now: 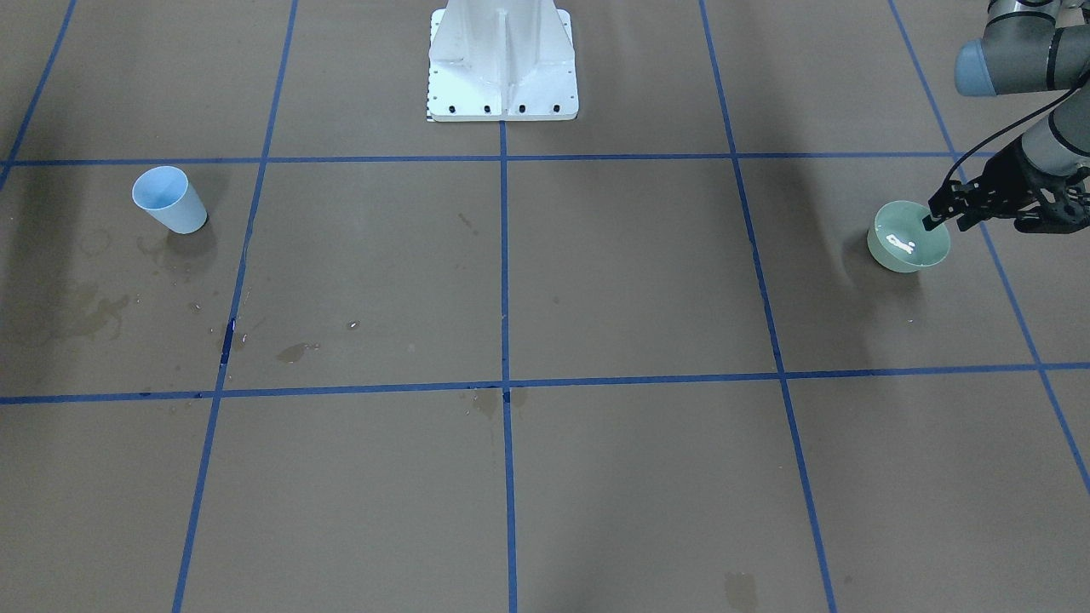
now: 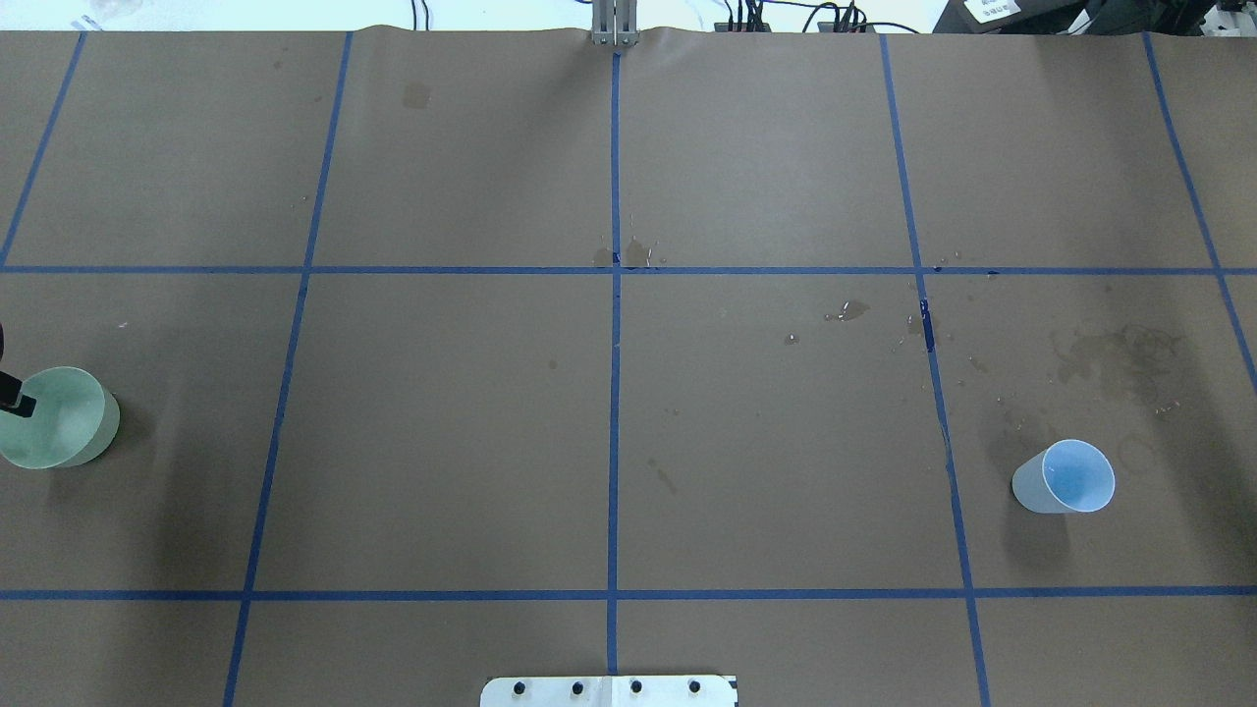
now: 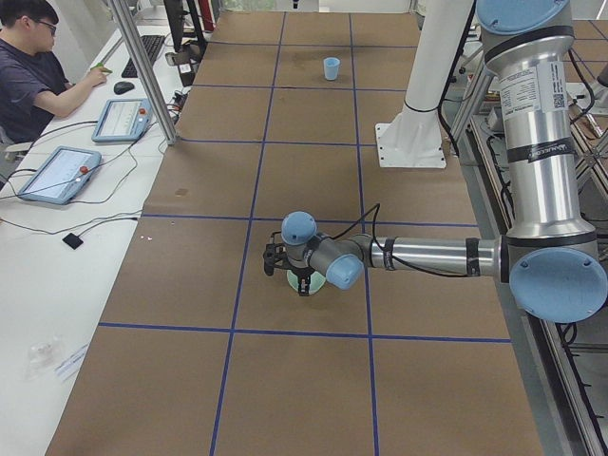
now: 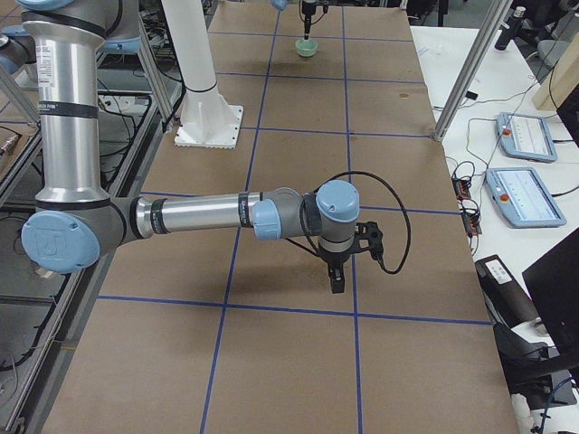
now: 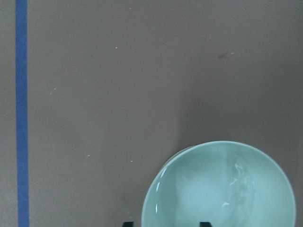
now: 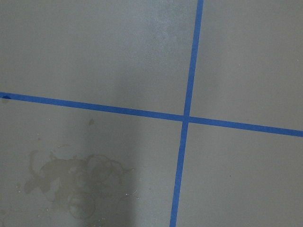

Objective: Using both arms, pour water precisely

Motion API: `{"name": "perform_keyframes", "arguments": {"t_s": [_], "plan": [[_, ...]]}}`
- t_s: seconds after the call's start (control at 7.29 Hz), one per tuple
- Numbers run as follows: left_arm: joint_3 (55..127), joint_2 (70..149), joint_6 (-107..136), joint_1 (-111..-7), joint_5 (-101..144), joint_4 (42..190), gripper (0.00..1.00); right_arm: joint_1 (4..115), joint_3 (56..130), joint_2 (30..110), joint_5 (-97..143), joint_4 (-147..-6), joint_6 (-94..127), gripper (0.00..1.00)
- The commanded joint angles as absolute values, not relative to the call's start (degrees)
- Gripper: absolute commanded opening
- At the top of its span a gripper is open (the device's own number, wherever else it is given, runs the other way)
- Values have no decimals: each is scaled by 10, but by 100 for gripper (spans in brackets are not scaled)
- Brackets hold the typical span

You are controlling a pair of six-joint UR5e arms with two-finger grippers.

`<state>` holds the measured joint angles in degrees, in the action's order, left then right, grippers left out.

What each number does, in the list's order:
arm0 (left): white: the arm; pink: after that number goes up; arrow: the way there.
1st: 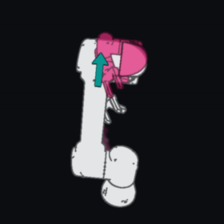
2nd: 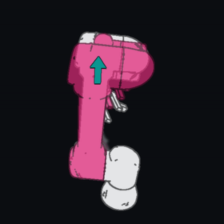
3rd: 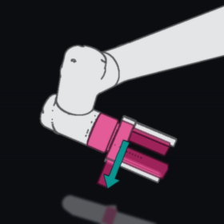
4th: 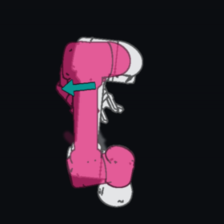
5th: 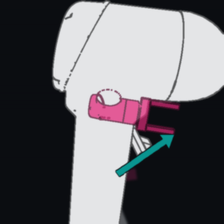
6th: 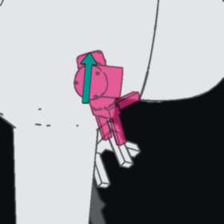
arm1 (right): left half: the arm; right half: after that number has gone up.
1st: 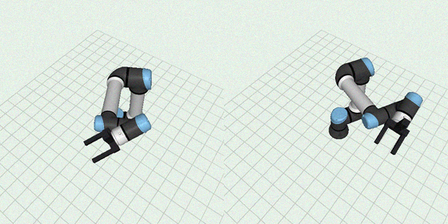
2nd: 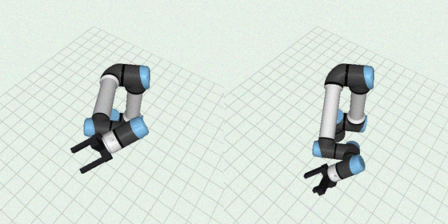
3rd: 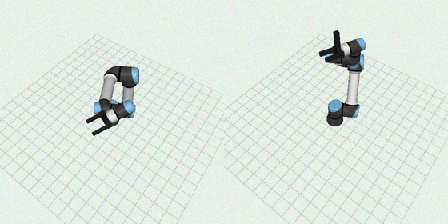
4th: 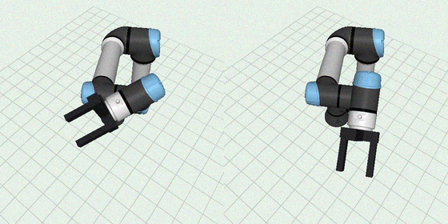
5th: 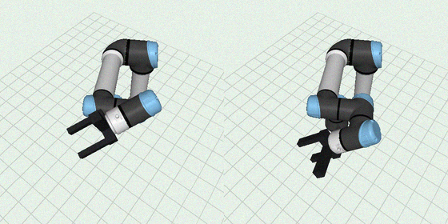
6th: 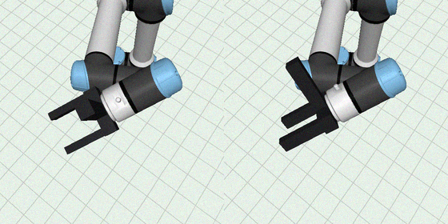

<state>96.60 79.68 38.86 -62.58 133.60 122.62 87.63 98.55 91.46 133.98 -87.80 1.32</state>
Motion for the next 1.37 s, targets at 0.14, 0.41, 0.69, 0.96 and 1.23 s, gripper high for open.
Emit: {"name": "perform_keyframes", "arguments": {"t_s": [0.14,0.41,0.69,0.96,1.23], "plan": [[970,910,341,-684,1339,1095,100,876,986,916,1338,-878,12,100],[971,978,190,-767,1338,938,100,876,995,921,1339,-876,13,100],[942,977,68,-836,1331,913,100,876,993,918,1346,-884,13,100],[888,973,-23,-888,1332,913,100,876,997,908,1366,-931,12,100],[880,940,-27,-896,1335,921,100,876,997,905,1382,-950,8,100]]}}
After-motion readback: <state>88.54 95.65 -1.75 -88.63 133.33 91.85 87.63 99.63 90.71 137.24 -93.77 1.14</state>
